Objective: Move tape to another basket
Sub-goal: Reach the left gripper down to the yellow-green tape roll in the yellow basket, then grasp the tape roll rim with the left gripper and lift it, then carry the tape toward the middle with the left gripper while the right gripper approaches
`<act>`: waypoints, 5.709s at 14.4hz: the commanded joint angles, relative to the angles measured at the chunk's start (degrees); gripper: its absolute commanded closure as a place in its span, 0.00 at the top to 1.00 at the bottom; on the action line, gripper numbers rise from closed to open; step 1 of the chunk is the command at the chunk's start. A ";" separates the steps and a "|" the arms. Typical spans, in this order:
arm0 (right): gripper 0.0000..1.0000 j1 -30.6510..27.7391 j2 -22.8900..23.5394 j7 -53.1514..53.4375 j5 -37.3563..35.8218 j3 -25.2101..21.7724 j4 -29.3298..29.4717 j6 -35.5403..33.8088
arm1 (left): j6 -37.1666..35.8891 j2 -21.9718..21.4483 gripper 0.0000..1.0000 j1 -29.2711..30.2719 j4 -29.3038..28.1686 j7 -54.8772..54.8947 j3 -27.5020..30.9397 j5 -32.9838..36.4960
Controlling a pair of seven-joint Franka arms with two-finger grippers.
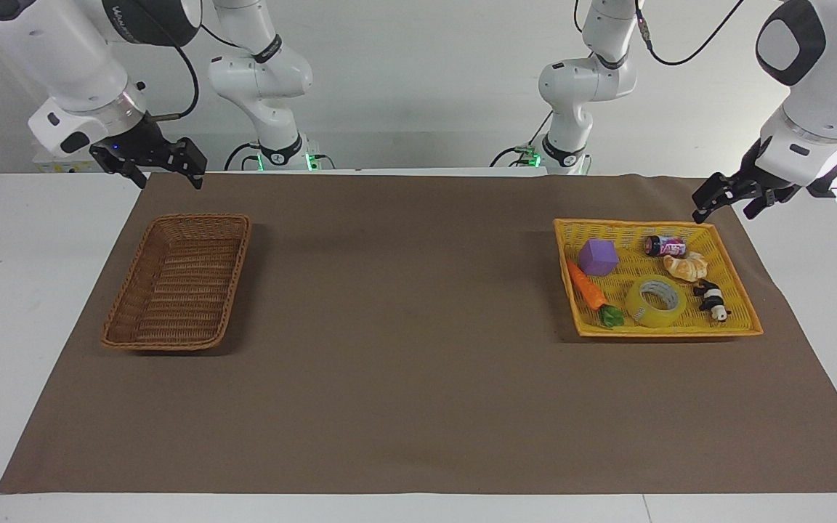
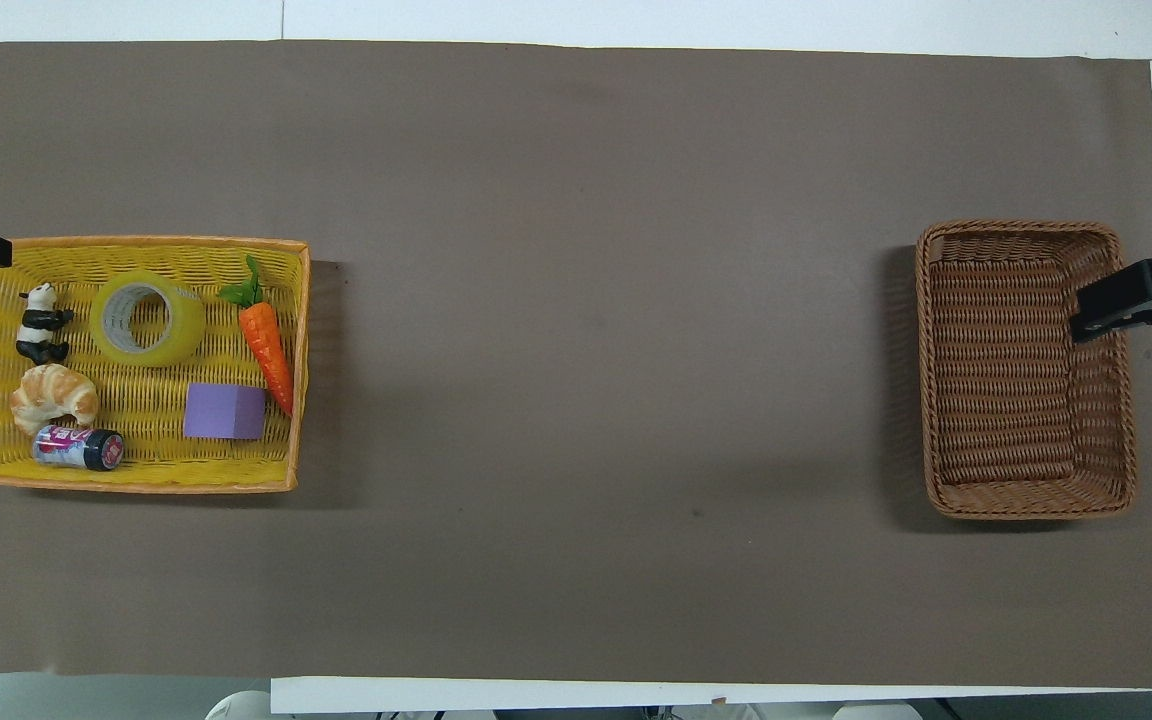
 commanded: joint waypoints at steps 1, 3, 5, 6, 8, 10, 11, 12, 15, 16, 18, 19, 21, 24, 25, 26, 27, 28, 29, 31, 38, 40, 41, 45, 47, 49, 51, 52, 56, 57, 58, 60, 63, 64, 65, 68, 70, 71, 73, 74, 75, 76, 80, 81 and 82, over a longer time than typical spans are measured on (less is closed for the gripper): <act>0.99 -0.19 -1.19 -1.02 -0.10 0.13 -1.55 0.79 | 0.17 -1.49 1.00 -0.22 -1.96 0.62 0.35 0.30; 0.99 -0.19 -1.19 -1.02 -0.10 0.13 -1.55 0.79 | -0.18 -1.57 1.00 -0.13 -2.05 0.02 0.52 0.30; 0.99 -0.19 -1.19 -1.02 -0.10 0.13 -1.46 0.79 | 0.43 -3.14 1.00 0.04 -4.93 0.01 0.70 0.38; 0.99 -0.19 -1.19 -1.02 -0.10 0.13 -1.46 0.79 | 1.57 -4.55 0.99 0.39 -8.34 0.19 0.78 0.39; 0.99 -0.19 -1.19 -1.02 -0.10 0.13 -1.55 0.79 | 16.61 -11.30 0.99 2.50 -23.76 0.63 0.70 0.39; 0.99 -0.19 -1.19 -1.02 -0.10 0.13 -1.55 0.79 | 28.78 -14.23 0.99 4.08 -35.41 1.06 0.70 0.39; 0.99 -0.19 -1.19 -1.02 -0.10 0.13 -1.55 0.79 | 31.18 -13.62 0.99 4.95 -37.36 2.02 0.70 0.39; 0.99 -0.19 -1.19 -1.02 -0.10 0.13 -1.55 0.79 | 33.72 -11.70 0.99 5.92 -38.43 3.60 0.70 0.39; 0.99 -0.19 -1.19 -1.02 -0.10 0.13 -1.46 0.79 | 42.07 -5.72 0.99 7.16 -38.70 5.11 0.70 0.39; 0.99 -0.19 -1.19 -1.02 -0.10 0.13 -1.55 0.79 | 44.19 -4.14 0.96 7.07 -38.70 5.02 0.70 0.39; 0.99 -0.19 -1.19 -1.02 -0.10 0.13 -1.46 0.79 | 45.26 -2.28 0.74 6.81 -38.79 4.93 0.61 0.39; 0.99 -0.19 -1.19 -1.02 -0.10 0.13 -1.55 0.79 | 45.52 -1.49 0.70 6.64 -39.05 4.93 0.70 0.39; 0.99 -0.19 -1.28 -1.02 -0.10 0.13 -1.55 0.79 | 47.36 -0.44 0.70 6.28 -39.05 4.85 0.61 0.39; 0.99 -0.19 -1.19 -1.02 -0.10 0.13 -1.55 0.79 | 49.48 1.15 0.70 5.58 -39.14 4.41 0.61 0.39; 0.99 -0.19 -1.19 -1.02 -0.10 0.13 -1.55 0.79 | 50.00 1.67 0.70 5.32 -39.49 4.41 0.61 0.39; 0.99 -0.19 -1.19 -1.02 -0.10 0.13 -1.46 0.79 | 51.05 2.20 0.70 5.31 -40.01 4.49 0.61 0.39; 0.99 -0.19 -1.19 -1.02 -0.10 0.13 -1.46 0.79 | 52.98 3.07 0.70 5.31 -40.63 4.41 0.61 0.39; 0.99 -0.19 -1.19 -1.02 -0.10 0.13 -1.55 0.79 | 55.17 4.13 0.67 5.23 -41.24 4.41 0.61 0.39; 0.99 -0.19 -1.19 -1.02 -0.10 0.13 -1.46 0.79 | 55.98 4.66 0.63 5.23 -41.51 4.67 0.61 0.39; 0.99 -0.19 -1.19 -1.02 -0.10 0.13 -1.55 0.79 | 55.98 4.93 0.48 5.66 -41.60 5.02 0.61 0.39; 0.99 -0.19 -1.28 -1.02 -0.10 0.13 -1.55 0.79 | 47.34 6.68 0.00 5.23 -33.12 4.50 0.52 0.39; 0.99 -0.19 -1.19 -1.02 -0.10 0.13 -1.46 0.79 | 34.87 7.21 0.00 3.31 -22.76 4.41 0.35 0.12; 0.99 -0.19 -1.19 -1.02 -0.10 0.13 -1.55 0.79 | 27.93 7.21 0.00 1.38 -17.40 4.32 0.35 -0.05; 0.99 -0.19 -1.19 -1.02 -0.10 0.13 -1.55 0.79 | 18.19 6.51 0.00 -12.22 -11.01 -10.48 0.08 -4.44; 0.99 -0.19 -1.19 -1.02 -0.10 0.13 -1.55 0.79 | 19.33 6.07 0.00 -21.28 -11.28 -20.42 0.26 -9.17; 0.99 -0.19 -1.19 -1.02 -0.10 0.13 -1.55 0.79 | 17.93 5.46 0.00 -24.20 -11.63 -21.87 0.17 -11.99; 0.99 -1.15 -1.19 -1.11 -0.10 -0.13 -1.55 0.71 | 18.37 5.54 0.00 -25.62 -11.46 -22.31 0.17 -13.49; 0.99 -2.20 -1.37 -1.46 0.25 -0.05 -1.46 0.10 | 18.63 5.54 0.00 -26.23 -11.45 -22.40 0.26 -14.63; 0.99 -4.84 -2.60 -9.19 17.25 -0.31 -5.49 3.93 | 21.52 5.19 0.00 -29.65 -12.51 -23.97 0.26 -15.17; 0.99 -4.85 -2.60 -9.37 20.70 -0.31 -6.99 4.65 | 22.40 5.11 0.00 -30.62 -12.51 -25.37 0.17 -15.26; 0.99 -4.76 -2.60 -10.15 25.95 -0.31 -8.48 5.09 | 22.50 5.11 0.00 -31.50 -12.51 -25.82 0.17 -15.26; 0.99 -4.24 -2.60 -10.34 38.95 -0.14 -14.70 10.86 | 22.50 5.02 0.00 -32.65 -12.69 -25.92 0.17 -15.26; 1.00 2.51 -0.67 -10.51 48.84 0.22 -19.74 21.84 | 22.32 5.02 0.00 -32.65 -12.16 -27.57 0.17 -15.26; 1.00 4.45 0.81 -10.51 52.34 0.22 -20.70 23.71 | 22.50 5.02 0.00 -32.74 -12.24 -27.93 0.17 -15.26; 1.00 5.34 1.70 -10.69 57.94 0.22 -22.45 24.51 | 22.41 5.02 0.00 -32.74 -12.25 -28.11 0.17 -15.26; 1.00 10.60 4.68 -13.49 65.29 0.22 -24.66 29.16 | 22.32 4.84 0.00 -32.92 -12.59 -29.34 0.08 -15.26; 1.00 15.17 6.71 -13.77 71.23 0.22 -25.36 33.81 | 21.89 4.75 0.00 -33.44 -12.77 -29.34 0.17 -15.26; 1.00 16.93 7.24 -13.94 73.79 0.22 -25.89 35.75 | 21.71 4.84 0.00 -33.36 -12.60 -29.34 0.17 -15.35; 1.00 19.75 8.47 -13.94 77.75 0.22 -25.98 38.22 | 21.71 4.84 0.00 -33.27 -12.60 -29.34 0.17 -15.35; 1.00 20.20 9.08 -13.94 79.60 0.22 -25.98 38.32 | 21.71 4.84 0.00 -33.27 -12.60 -29.34 0.26 -15.35; 1.00 20.29 9.44 -13.85 80.40 0.22 -26.07 38.41 | 21.71 4.84 0.00 -33.18 -12.60 -29.34 0.17 -15.35; 1.00 20.38 9.70 -13.68 80.93 0.22 -26.07 38.67 | 21.62 4.84 0.00 -33.01 -12.60 -29.34 0.17 -15.35; 1.00 22.48 9.79 -13.33 82.43 0.30 -25.98 40.07 | 21.70 4.84 0.00 -33.27 -12.51 -29.52 0.26 -15.35; 1.00 23.36 9.79 -13.24 82.43 0.31 -25.98 40.78 | 21.71 4.84 0.00 -33.18 -12.51 -29.61 0.26 -15.35; 1.00 23.89 9.79 -12.98 82.43 0.31 -25.98 41.57 | 21.36 4.84 0.00 -32.92 -12.51 -29.52 0.26 -15.35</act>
